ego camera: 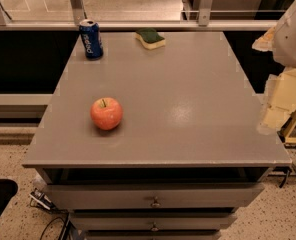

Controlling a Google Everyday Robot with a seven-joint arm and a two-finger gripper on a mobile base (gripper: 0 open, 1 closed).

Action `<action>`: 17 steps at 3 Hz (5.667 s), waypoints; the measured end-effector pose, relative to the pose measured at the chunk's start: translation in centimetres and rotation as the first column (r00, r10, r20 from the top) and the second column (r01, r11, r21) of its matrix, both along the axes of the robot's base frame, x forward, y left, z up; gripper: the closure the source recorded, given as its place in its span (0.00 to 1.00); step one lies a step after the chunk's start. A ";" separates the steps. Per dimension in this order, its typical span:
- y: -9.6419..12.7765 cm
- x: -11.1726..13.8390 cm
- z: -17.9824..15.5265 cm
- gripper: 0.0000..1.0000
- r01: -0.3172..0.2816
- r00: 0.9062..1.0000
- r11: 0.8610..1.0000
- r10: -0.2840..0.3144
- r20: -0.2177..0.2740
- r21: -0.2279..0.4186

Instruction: Move sponge near apple

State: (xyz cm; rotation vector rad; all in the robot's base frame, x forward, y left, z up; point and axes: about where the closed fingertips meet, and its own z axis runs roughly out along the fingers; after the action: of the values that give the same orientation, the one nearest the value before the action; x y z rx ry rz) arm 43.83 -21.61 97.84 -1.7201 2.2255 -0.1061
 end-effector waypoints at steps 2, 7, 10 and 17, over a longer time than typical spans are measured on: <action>0.0 2.6 -0.2 0.00 0.065 0.996 0.996 -0.068 0.061 0.054; 7.5 24.7 -3.0 0.00 0.122 0.843 0.724 -0.437 0.314 0.679; 8.5 32.4 -4.0 0.00 0.036 0.810 0.661 -0.458 0.365 0.749; 17.4 45.9 -11.1 0.00 0.139 0.910 0.573 -0.395 0.124 0.808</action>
Offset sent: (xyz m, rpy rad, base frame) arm 0.0845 -0.0041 -0.0094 0.1681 -0.1853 -0.2127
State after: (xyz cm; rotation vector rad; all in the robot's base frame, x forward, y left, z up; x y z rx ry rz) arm 89.76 -4.23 86.75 -0.7981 1.8425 0.4675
